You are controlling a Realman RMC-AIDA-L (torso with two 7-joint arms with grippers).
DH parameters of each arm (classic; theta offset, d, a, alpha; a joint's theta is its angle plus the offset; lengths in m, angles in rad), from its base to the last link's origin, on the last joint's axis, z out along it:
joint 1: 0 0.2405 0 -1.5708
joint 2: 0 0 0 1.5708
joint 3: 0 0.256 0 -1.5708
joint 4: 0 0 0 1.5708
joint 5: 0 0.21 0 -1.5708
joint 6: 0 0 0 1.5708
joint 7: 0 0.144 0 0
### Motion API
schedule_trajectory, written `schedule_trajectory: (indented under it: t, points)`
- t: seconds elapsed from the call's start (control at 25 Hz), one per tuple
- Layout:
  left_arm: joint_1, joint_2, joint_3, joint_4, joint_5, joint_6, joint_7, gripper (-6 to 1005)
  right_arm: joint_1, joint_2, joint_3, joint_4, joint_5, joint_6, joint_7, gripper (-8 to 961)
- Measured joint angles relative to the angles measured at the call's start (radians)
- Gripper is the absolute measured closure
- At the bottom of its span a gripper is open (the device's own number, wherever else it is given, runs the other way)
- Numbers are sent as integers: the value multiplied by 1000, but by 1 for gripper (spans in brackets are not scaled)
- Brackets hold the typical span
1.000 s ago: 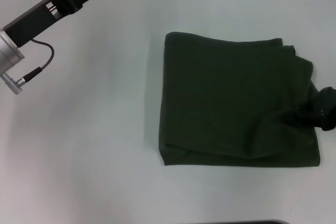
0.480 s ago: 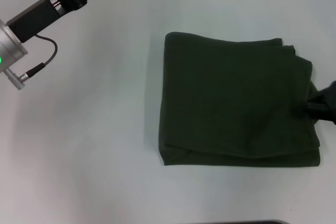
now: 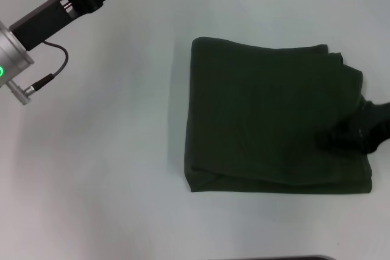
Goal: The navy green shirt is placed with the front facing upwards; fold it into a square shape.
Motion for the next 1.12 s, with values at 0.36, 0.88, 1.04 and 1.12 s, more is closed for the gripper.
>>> schedule_trajectory:
  t: [0.36,0.88,1.04,1.12]
  points:
    - [0,-3,2,0,0,-1,1,49,-40,-16,1,0,-117,-62,0,935]
    - [-4,-3,1,-2,0,-2,1,50,-65,-28,189,-17,-26,-45,-57,934]
    - [-8,-2,1,-1,0,-2,1,49,-56,-26,248,-5,-7,27,-5,934]
    - [-9,-1,2,-1,2,-2,1,49,-54,-32,260,3,6,64,43,933]
